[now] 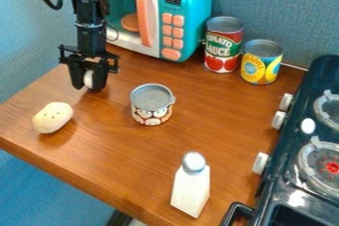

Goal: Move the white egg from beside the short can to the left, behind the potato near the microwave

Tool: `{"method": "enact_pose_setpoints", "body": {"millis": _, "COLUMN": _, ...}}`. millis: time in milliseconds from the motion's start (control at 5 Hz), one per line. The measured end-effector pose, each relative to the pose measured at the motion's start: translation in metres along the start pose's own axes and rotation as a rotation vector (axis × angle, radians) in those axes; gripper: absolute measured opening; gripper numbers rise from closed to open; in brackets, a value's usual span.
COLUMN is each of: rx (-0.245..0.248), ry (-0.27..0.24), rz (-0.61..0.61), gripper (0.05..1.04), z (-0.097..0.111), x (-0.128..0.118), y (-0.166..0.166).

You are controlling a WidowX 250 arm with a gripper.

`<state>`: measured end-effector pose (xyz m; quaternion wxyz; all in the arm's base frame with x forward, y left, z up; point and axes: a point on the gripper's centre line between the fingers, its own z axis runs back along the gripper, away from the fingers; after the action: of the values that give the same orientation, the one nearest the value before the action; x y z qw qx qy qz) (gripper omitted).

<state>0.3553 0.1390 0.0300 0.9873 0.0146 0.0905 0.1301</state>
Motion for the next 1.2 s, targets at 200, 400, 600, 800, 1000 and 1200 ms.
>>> {"method": "enact_pose_setpoints", "body": {"millis": 200, "rx": -0.021, "ry": 0.020, "rz": 0.008, "gripper": 0.615, "z": -0.002, "x": -0.003, "y": 0.005}}
{"method": "enact_pose_setpoints", "body": {"millis": 400, "rx": -0.047, "ry": 0.054, "rz": 0.024, "gripper": 0.929, "z": -0.006, "x": -0.006, "y": 0.010}}
{"method": "enact_pose_setpoints", "body": {"millis": 600, "rx": -0.064, "ry": 0.058, "rz": 0.023, "gripper": 1.009, "z": -0.009, "x": -0.007, "y": 0.006}}
{"method": "enact_pose_setpoints", "body": {"millis": 800, "rx": -0.072, "ry": 0.034, "rz": 0.000, "gripper": 1.005, "z": -0.002, "x": -0.014, "y": 0.004}}
{"method": "enact_pose_setpoints", "body": {"millis": 1000, "rx": -0.061, "ry": -0.040, "rz": -0.020, "gripper": 1.001, "z": 0.023, "x": -0.027, "y": -0.001}}
{"method": "enact_pose_setpoints", "body": {"millis": 1200, "rx": -0.027, "ry": -0.124, "rz": -0.113, "gripper": 1.001, "z": 0.043, "x": -0.053, "y": -0.039}}
